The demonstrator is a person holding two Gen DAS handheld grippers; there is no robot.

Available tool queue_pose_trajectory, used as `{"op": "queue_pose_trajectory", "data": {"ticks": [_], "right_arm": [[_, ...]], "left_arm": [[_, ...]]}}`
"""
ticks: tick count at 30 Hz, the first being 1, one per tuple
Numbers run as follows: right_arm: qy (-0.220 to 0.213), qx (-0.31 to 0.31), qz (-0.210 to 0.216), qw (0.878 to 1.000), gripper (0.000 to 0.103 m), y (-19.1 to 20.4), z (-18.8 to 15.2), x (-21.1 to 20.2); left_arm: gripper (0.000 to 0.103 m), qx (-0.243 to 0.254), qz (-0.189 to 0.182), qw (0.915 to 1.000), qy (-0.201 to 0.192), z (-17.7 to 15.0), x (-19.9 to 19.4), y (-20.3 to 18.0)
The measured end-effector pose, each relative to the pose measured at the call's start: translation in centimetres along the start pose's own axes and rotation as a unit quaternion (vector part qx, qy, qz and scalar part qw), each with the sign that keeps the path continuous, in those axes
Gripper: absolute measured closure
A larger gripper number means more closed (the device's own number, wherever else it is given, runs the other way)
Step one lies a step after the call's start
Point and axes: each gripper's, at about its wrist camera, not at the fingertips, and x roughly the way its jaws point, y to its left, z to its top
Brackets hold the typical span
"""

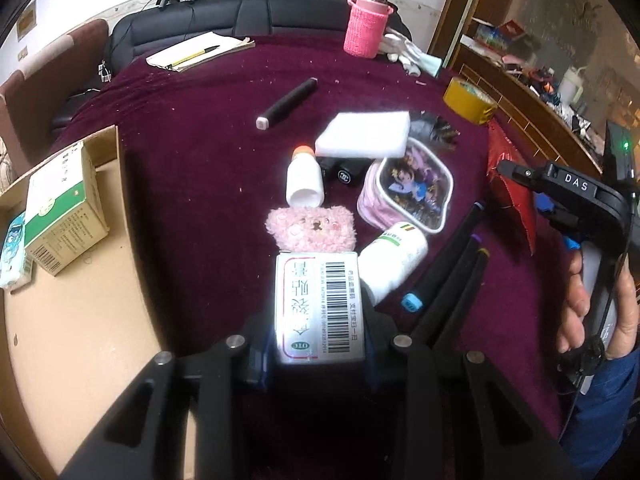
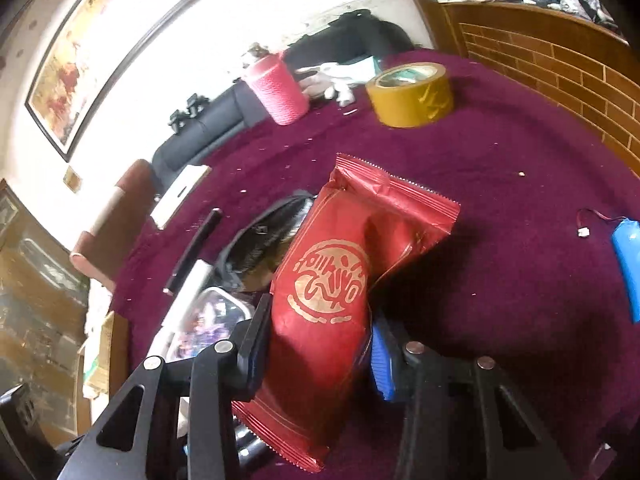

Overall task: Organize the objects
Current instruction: 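Grasp the white barcode box with the left tool while the right grasps the red foil packet, then lower the barcode box into the tray with the left tool while the right releases the red packet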

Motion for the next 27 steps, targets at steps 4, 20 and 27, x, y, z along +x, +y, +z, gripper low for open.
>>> {"op": "queue_pose_trajectory", "data": {"ticks": [4, 20, 27], "right_arm": [[-0.02, -0.025, 0.022, 0.999, 0.057, 1.3, -0.2, -0.9], [0.038, -0.201, 0.176, 0.963, 0.056, 13.6, -7.2, -4.8], [0.093, -0.289, 0.22, 0.927, 0.056, 21.6, -12.0, -5.4]], "left_arm": [[0.071, -0.001, -0.016, 0.9998, -0.01, -0.2, -1.4, -0.2], [0.07, -0.066, -0.001, 0.9942, -0.085, -2.3, -9.7, 7.4], [0.07, -0.134, 0.031, 0.9859, -0.096, -4.2, -11.3, 14.1]]}}
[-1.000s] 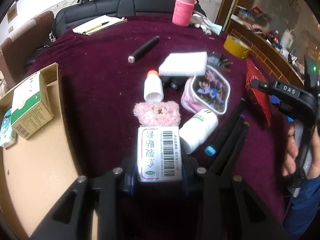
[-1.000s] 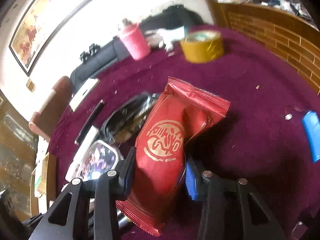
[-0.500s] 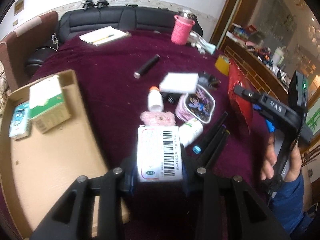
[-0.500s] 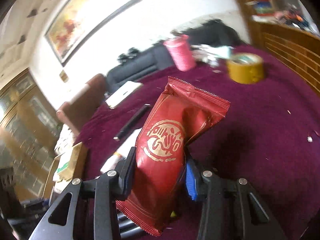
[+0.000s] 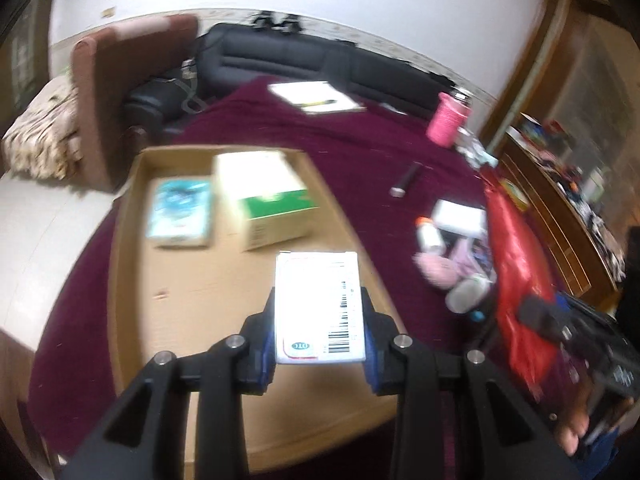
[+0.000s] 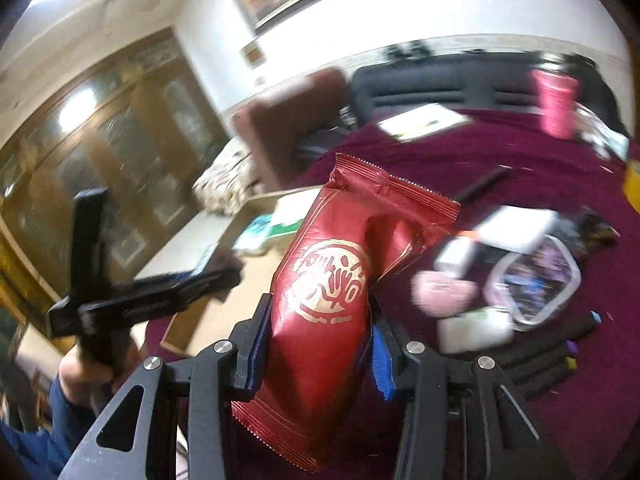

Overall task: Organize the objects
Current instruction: 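Lower the barcode box into the tray with the left tool while the right releases the red packet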

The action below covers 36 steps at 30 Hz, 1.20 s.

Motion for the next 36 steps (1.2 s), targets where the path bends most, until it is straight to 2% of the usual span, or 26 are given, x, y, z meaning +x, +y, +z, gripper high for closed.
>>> {"op": "queue_pose_trajectory", "data": {"ticks": [4, 9, 11, 15, 25, 30, 32, 36], "right_arm": [[0.046, -0.032, 0.019, 0.998, 0.055, 2.9, 0.0, 3.3], [0.127, -0.078, 0.043, 0.988, 0.055, 6.0, 0.2, 8.0], [0.167, -0.096, 0.051, 0.98, 0.055, 6.1, 0.8, 9.9], [0.226, -0.085, 0.067, 0.968, 0.055, 5.1, 1.7, 13.1], [0.242, -0.086, 0.03, 0.966, 0.055, 3.6, 2.3, 16.8], [0.231, -0.096, 0.017, 0.968, 0.055, 4.4, 2.7, 17.2], [0.222, -0.102, -0.001, 0.97, 0.054, 4.2, 2.6, 17.4], [0.215, -0.097, -0.001, 0.972, 0.054, 4.0, 2.2, 17.5]], "left_arm": [[0.07, -0.027, 0.027, 0.9993, 0.006, -0.5, 0.3, 3.4], [0.07, -0.033, 0.035, 0.9986, 0.02, -1.0, 0.8, 5.3], [0.07, -0.03, 0.032, 0.9987, 0.025, -1.0, 0.9, 5.5], [0.07, -0.026, 0.037, 0.9986, 0.029, -1.0, 1.1, 5.9], [0.07, -0.028, 0.031, 0.9978, 0.052, -0.1, 3.2, 6.3], [0.07, -0.034, 0.027, 0.997, 0.063, 0.2, 4.4, 6.0], [0.07, -0.04, 0.029, 0.9965, 0.068, 0.5, 5.1, 5.9], [0.07, -0.045, 0.027, 0.9957, 0.077, 0.8, 6.2, 5.5]]}}
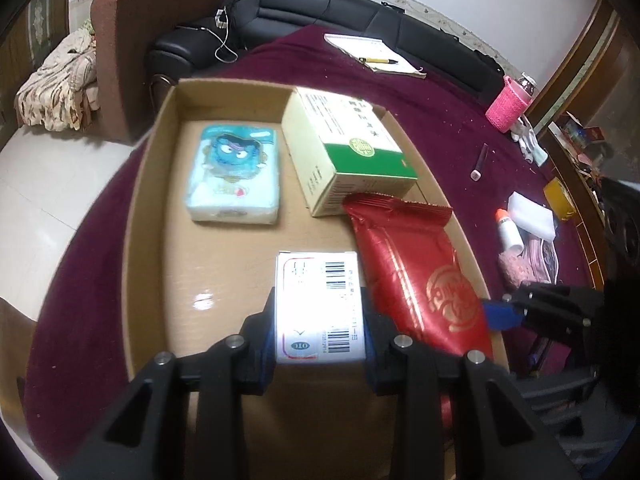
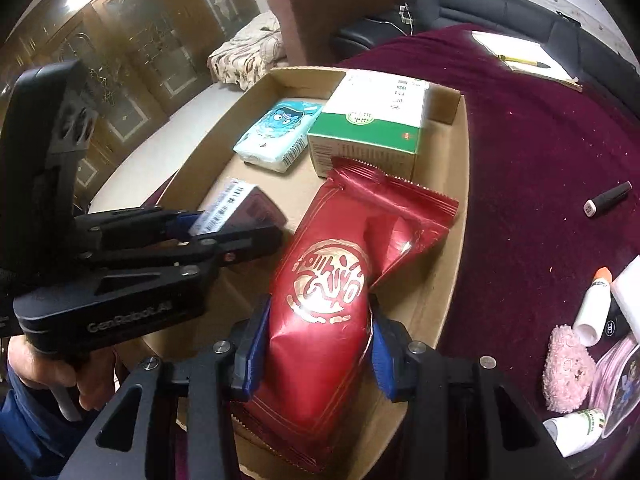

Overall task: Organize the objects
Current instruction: 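Lower the barcode box into the tray with the left tool while the right releases the red packet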

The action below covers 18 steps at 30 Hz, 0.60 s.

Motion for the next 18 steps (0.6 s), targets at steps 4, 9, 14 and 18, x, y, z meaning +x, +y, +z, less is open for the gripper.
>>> {"op": "queue_pose_trajectory", "data": {"ticks": [4, 9, 14, 18], "right_arm": [[-0.001, 0.01, -0.001, 1.0, 0.052, -0.2, -0.1, 0.5], [0.002, 0.015, 0.0, 1.0, 0.048, -0.4, -0.1, 0.5], [-0.022, 0.028, -0.008, 0.999, 0.035, -0.5, -0.3, -1.3], [-0.04, 0.027, -0.014, 0.999, 0.035, -0.3, -0.7, -2.8]], "left_arm": [[0.07, -0.003, 0.003, 1.0, 0.001, 0.3, 0.4, -0.4], [0.07, -0.006, 0.006, 1.0, 0.003, 0.4, 0.4, -0.5], [0.068, -0.012, 0.002, 0.9999, 0.003, 0.4, 0.5, -0.6], [0.06, -0.015, 0.004, 0.9999, 0.003, 0.4, 0.3, -0.5]]}}
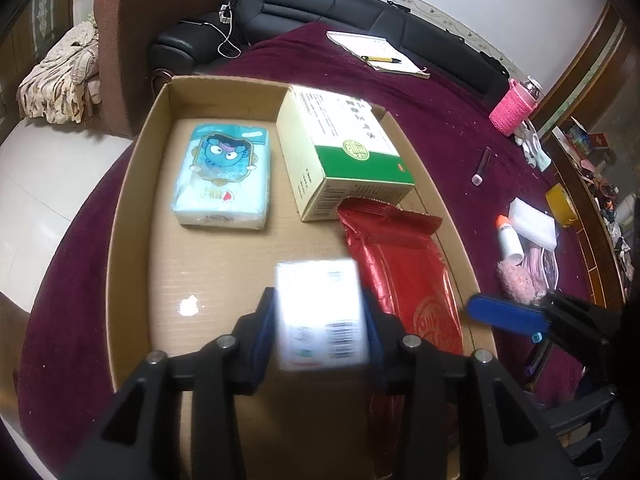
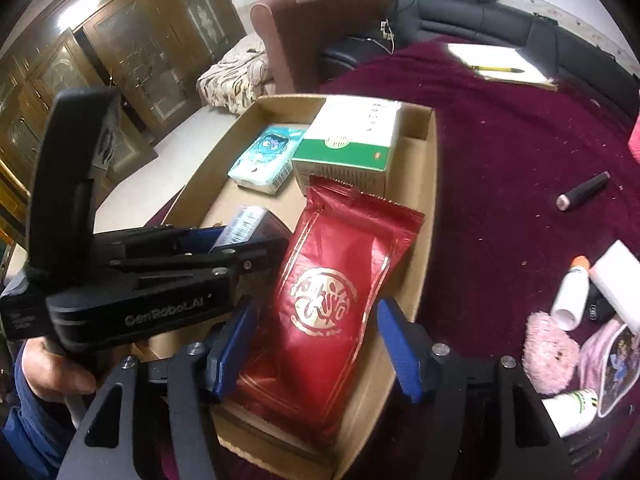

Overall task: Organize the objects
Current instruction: 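Lower the barcode box into the tray with the left tool while the right releases the red packet, then move both tools back toward the black markers on the table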

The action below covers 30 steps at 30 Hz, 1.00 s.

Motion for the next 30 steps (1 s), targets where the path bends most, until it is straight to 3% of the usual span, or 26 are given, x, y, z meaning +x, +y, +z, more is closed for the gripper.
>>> {"op": "queue_pose_trajectory", "data": {"ticks": [5, 11, 23, 30], "right_arm": [[-0.018, 0.007, 0.006, 1.0, 0.034, -0.3, -0.7, -1.6], [-0.052, 0.022, 0.013, 0.998, 0.032, -1.0, -1.7, -4.0], [-0.1, 0.099, 0.022, 0.99, 0.028, -6.2, -4.6, -7.7], [-0.104, 0.156, 0.008, 0.982, 0.026, -10.0, -7.6, -8.9]], "left_arm": [[0.054, -0.013, 0.0, 0.9999, -0.001, 0.1, 0.0, 0.2], [0.036, -0.022, -0.007, 0.9995, -0.022, 0.2, -1.1, 0.2], [0.028, 0.007, 0.003, 0.9985, -0.055, 0.1, -3.8, -1.7], [0.028, 0.021, 0.0, 0.9979, -0.061, -0.1, -4.4, -3.1]]}}
